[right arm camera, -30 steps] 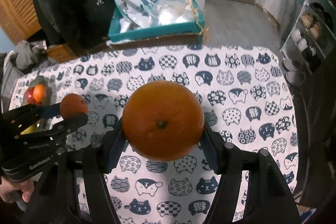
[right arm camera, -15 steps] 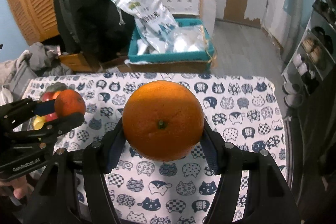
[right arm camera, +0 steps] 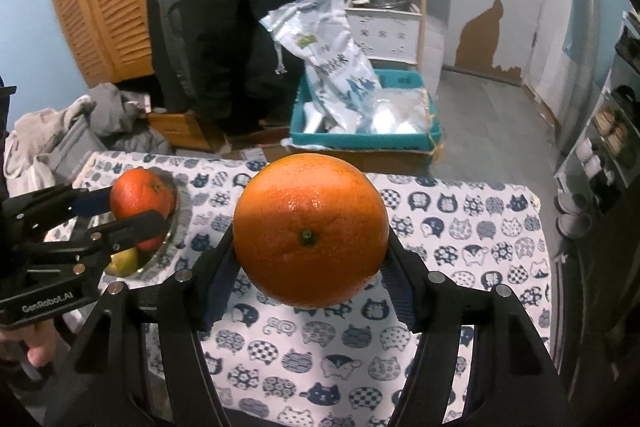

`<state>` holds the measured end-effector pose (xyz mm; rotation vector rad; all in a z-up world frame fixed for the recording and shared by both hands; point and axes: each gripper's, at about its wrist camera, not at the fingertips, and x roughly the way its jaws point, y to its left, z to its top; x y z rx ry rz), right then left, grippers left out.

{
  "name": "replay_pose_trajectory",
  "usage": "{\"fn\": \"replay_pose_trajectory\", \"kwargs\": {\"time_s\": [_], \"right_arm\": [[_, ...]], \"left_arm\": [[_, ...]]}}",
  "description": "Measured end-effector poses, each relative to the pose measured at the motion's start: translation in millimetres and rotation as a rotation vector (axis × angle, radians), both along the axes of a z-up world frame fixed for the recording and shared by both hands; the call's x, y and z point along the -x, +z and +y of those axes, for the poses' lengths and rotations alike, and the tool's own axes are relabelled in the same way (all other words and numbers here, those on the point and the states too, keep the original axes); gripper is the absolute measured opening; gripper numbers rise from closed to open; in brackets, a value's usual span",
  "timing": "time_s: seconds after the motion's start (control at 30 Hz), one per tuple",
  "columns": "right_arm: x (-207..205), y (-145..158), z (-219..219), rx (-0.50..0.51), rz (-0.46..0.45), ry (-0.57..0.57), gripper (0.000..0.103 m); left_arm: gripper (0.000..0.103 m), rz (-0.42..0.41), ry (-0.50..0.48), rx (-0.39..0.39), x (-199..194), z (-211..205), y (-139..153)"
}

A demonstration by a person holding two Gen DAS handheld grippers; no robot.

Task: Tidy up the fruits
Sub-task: 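Carry the small orange with the left tool while the right tool carries the large orange to the bowl, then lower both oranges into the bowl and open both tools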

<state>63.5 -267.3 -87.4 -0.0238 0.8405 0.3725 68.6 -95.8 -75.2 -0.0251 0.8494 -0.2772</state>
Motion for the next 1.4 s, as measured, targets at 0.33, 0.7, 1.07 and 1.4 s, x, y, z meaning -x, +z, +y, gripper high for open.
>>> {"fn": "replay_pose_trajectory", "kwargs": {"time_s": [0.33, 0.7, 1.07, 1.4], "right_arm": [[-3.4, 8.5, 49.1, 0.002, -0.01, 0.081, 0.066], [-5.6, 13.0, 112.1, 0.011, -0.009, 0.183, 0.066], [-13.2, 12.5, 171.8, -0.002, 0.004, 0.256, 0.066], [-26.7, -7.4, 222.7, -0.005, 0.059, 0.309, 0.066]], "left_arm": [[0.044, -0.017, 0.077, 0.017, 9.5, 47.0, 5.1], [0.044, -0.025, 0.187, 0.031, 26.1, 107.8, 4.7], [0.044, -0.011, 0.321, 0.044, 32.2, 174.3, -5.8], [0.044, 0.058, 0.415, 0.057, 30.9, 224.1, -32.4]]}}
